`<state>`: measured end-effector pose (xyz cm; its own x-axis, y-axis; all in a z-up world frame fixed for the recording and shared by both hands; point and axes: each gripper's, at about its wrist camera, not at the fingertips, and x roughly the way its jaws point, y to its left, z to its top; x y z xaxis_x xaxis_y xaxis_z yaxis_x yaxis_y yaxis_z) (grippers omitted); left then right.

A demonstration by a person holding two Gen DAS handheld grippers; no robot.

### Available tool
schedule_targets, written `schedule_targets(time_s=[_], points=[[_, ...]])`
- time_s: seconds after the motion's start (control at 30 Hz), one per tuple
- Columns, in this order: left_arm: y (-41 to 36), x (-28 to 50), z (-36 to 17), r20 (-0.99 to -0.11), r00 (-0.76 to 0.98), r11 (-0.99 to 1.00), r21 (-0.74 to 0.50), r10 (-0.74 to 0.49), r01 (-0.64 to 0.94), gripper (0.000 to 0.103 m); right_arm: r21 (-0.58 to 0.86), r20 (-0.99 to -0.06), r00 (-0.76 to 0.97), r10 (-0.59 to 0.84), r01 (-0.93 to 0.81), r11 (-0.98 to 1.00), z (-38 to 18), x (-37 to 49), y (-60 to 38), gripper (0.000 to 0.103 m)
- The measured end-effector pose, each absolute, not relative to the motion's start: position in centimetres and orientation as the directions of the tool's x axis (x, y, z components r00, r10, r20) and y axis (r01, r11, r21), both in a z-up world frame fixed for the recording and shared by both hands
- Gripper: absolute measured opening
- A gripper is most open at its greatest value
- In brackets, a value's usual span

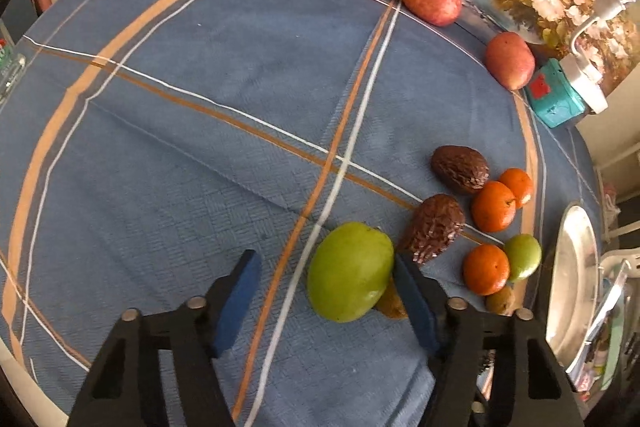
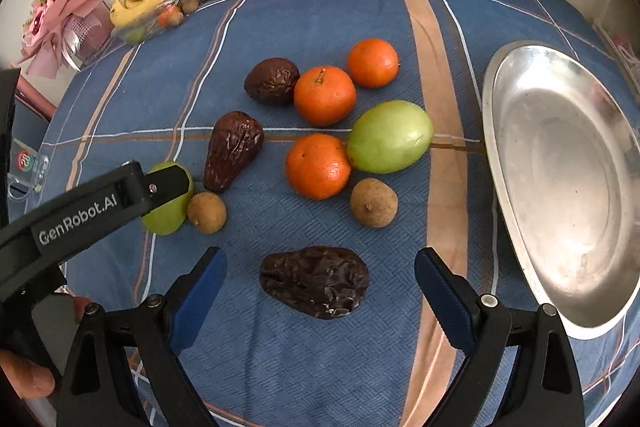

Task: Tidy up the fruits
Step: 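Grasp the dark dried date with the right tool while the left tool grasps a green fruit, then carry both fruits over the steel plate and open the right tool to drop the date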

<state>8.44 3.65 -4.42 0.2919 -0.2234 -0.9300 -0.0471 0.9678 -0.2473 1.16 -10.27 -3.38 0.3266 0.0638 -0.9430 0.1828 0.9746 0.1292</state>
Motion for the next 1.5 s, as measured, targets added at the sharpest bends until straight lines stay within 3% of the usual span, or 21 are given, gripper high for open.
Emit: schedule_targets(time_s=[0.07,0.13,0.53,1.2,1.5], points=[[3.4,8.4,-4.2,-0.924,0.289,0.962,-0.273,-0.251,-0.035,0.051,0.126,-0.944,0.324,0.064,0.176,0.976,-3.5,1.3,-9.9,0.089],[3.1,8.4,-4.0,-0.919,0.286,0.957,-0.289,-0.27,-0.023,0.045,0.121,-0.945,0.321,0.061,0.172,0.978,-3.6,1.6,-9.5,0.086],[4.2,8.0,-3.8,-0.928,0.291,0.961,-0.265,-0.232,-0.077,0.045,0.119,-0.946,0.317,0.064,0.156,0.981,-3.3,1.1,-9.2,0.059],[5.6,6.6,-2.3,-0.922,0.341,0.96,-0.242,-0.183,-0.138,0.045,0.19,-0.898,0.43,0.092,0.192,0.963,1.1,0.0,-11.5,0.058],[1.6,6.7,0.0,-0.904,0.371,0.97,-0.242,-0.213,-0.031,0.045,0.168,-0.886,0.463,0.012,0.297,0.94,2.4,0.4,-15.7,0.058]])
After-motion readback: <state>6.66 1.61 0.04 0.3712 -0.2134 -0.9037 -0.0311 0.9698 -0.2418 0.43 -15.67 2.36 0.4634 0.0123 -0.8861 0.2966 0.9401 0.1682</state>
